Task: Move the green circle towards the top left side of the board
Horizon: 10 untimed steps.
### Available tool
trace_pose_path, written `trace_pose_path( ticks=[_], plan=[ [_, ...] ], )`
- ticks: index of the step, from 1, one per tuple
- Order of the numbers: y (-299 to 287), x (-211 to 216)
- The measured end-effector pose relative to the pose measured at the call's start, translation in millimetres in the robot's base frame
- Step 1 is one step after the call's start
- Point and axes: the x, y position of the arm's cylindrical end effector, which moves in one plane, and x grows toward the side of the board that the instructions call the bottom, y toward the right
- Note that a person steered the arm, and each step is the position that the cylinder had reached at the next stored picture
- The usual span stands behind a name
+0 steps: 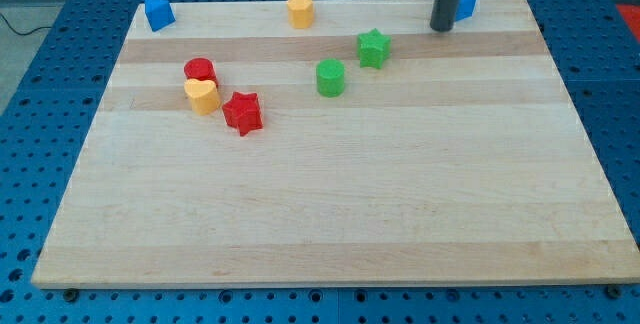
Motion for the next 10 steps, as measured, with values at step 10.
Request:
trace_pose_path(
  ticks=[10],
  plan=[
    [-253,76]
  ],
)
